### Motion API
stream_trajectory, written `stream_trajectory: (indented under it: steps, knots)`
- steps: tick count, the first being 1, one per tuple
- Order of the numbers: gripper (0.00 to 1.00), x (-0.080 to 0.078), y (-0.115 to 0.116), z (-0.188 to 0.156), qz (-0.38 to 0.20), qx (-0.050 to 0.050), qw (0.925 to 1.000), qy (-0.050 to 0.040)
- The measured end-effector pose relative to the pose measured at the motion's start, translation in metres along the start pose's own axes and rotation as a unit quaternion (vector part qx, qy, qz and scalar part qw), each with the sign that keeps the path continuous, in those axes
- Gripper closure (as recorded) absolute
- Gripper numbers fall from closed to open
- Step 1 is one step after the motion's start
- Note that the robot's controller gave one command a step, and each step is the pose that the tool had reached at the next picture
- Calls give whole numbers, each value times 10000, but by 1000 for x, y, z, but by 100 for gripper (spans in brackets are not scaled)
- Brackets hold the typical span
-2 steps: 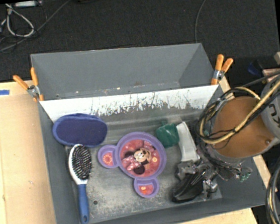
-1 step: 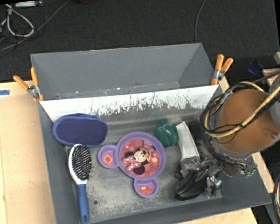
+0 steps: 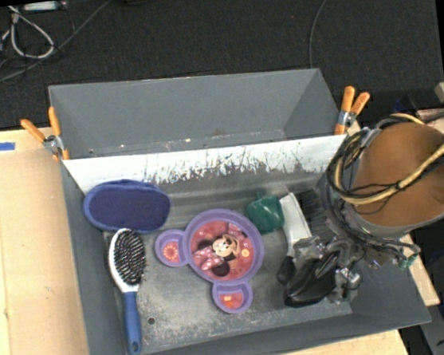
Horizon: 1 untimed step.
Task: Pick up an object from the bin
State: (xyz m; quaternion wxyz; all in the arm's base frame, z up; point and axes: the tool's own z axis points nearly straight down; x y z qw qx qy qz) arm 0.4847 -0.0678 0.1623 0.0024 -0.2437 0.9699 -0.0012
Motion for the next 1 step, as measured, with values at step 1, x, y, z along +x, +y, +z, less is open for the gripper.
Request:
stream_trajectory:
  steps: [1]
  knots:
    - [100, 0, 0, -40, 2, 3, 10000, -3]
